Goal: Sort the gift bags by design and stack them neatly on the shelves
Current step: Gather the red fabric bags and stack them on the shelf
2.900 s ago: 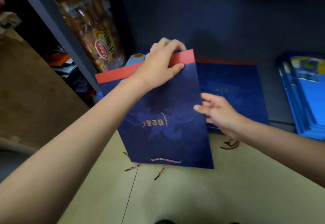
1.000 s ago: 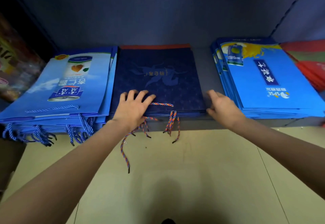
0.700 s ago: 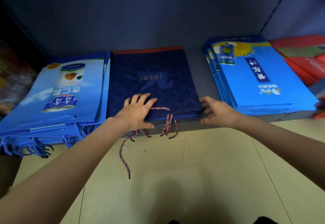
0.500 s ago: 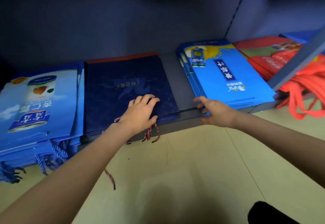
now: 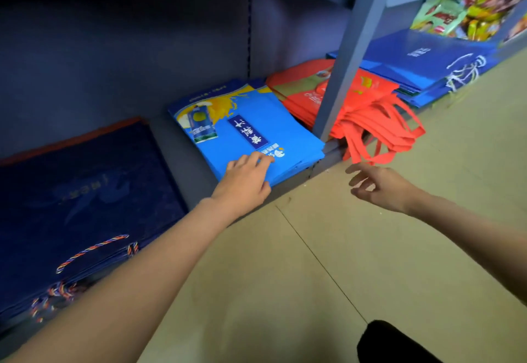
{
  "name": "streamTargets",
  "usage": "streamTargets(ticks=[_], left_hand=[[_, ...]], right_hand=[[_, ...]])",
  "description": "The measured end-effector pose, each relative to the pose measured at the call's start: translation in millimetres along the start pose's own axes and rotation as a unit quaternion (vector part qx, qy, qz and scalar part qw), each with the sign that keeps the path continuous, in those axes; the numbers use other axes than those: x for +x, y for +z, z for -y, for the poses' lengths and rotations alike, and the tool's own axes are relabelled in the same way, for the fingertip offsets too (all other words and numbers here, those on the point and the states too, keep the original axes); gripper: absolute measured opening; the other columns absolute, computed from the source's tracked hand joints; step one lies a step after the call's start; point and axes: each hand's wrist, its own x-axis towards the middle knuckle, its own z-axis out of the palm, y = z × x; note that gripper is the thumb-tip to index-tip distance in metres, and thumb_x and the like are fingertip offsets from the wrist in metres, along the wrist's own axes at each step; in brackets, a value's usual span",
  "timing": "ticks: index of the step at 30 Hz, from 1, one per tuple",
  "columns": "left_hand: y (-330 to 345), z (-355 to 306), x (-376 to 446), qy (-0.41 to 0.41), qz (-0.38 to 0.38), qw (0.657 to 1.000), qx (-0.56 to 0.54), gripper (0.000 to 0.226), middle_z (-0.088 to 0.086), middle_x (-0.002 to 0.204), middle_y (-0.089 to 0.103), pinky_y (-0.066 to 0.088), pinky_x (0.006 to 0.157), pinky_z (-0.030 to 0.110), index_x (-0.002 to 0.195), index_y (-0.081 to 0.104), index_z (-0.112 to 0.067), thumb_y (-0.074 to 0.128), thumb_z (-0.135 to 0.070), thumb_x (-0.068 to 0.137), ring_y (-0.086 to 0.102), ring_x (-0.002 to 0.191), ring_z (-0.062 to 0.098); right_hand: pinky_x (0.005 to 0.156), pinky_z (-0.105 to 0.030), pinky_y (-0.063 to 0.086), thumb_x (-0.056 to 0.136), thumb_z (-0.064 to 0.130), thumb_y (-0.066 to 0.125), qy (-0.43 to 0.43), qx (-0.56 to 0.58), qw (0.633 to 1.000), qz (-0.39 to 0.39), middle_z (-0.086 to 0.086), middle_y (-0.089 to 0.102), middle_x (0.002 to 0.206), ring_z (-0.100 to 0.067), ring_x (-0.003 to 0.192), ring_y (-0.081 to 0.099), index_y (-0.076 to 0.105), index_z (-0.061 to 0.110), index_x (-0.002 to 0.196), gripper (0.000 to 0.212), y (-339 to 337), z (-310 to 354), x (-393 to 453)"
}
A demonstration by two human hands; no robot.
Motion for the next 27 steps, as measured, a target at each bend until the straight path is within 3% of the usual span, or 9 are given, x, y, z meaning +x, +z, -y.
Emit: streamTargets(ticks=[5,9,13,17,20,23,27], left_hand=[[-16.5,-67.1,59.1,0.103,0.014,0.994,0.03,0.048,0.005,0.136,0.038,0.033,0.099,0.038,0.139,0.033,-0.015,0.043,-0.018,0.092,0.038,0.122,0.026],[-24.4,-116.7,109.9,0.149,-0.005,0.987,0.057,0.054,0.006,0.135,0.038,0.034,0.095,0.04,0.14,0.031,-0.015,0.046,-0.021,0.089,0.039,0.121,0.029],[-8.4,-146.2,139.8,0.134,-0.005,0.988,0.081,0.06,0.006,0.141,0.033,0.032,0.1,0.041,0.143,0.024,-0.015,0.049,-0.026,0.089,0.035,0.126,0.029],[16.8,-148.8,162.8,0.128,-0.004,0.988,0.091,0.067,0.005,0.149,0.023,0.024,0.107,0.037,0.147,0.017,-0.017,0.049,-0.028,0.089,0.025,0.135,0.025],[26.9,-146.9,183.1,0.103,0.019,0.99,0.091,0.073,0.007,0.156,0.006,0.015,0.113,0.037,0.149,0.007,-0.018,0.049,-0.03,0.09,0.009,0.143,0.024],[30.4,-151.5,205.8,0.06,0.046,0.992,0.098,0.087,0.005,0.157,-0.01,0.009,0.115,0.042,0.149,-0.007,-0.024,0.053,-0.04,0.089,-0.005,0.145,0.028],[37.3,-158.4,247.1,-0.016,0.113,0.989,0.096,0.103,0.008,0.155,-0.022,0.005,0.112,0.056,0.146,-0.017,-0.033,0.062,-0.05,0.082,-0.013,0.141,0.04]], right_hand=[[0.08,-0.028,0.041,0.085,0.008,0.062,0.1,0.066,0.986,-0.116,-0.013,0.065,0.109,-0.031,0.092,0.062,0.052,0.005,0.12,0.037,-48.7,-53.7,12.2],[0.086,-0.034,0.043,0.085,0.012,0.064,0.137,0.115,0.973,-0.147,-0.014,0.061,0.118,-0.025,0.087,0.058,0.049,0.006,0.125,0.043,-68.4,-82.9,22.1],[0.099,-0.033,0.036,0.081,0.019,0.07,0.153,0.164,0.955,-0.194,-0.019,0.045,0.129,-0.032,0.117,0.048,0.042,0.008,0.132,0.059,-71.1,-106.7,28.3],[0.106,-0.028,0.026,0.079,0.031,0.072,0.182,0.255,0.921,-0.231,-0.017,0.032,0.14,-0.026,0.132,0.032,0.037,0.02,0.139,0.07,-71.6,-135.4,48.5],[0.107,-0.037,0.031,0.079,0.039,0.07,0.183,0.386,0.875,-0.227,-0.011,0.029,0.147,-0.022,0.134,0.031,0.028,0.026,0.145,0.079,-73.8,-156.5,75.4],[0.106,-0.037,0.031,0.081,0.035,0.069,0.153,0.471,0.845,-0.203,-0.007,0.025,0.151,-0.019,0.136,0.029,0.017,0.028,0.148,0.085,-77.4,-168.2,108.5],[0.105,-0.042,0.04,0.072,0.03,0.077,0.112,0.535,0.82,-0.17,-0.003,0.037,0.145,-0.021,0.126,0.045,0.02,0.031,0.146,0.094,-83.5,-176.9,156.0]])
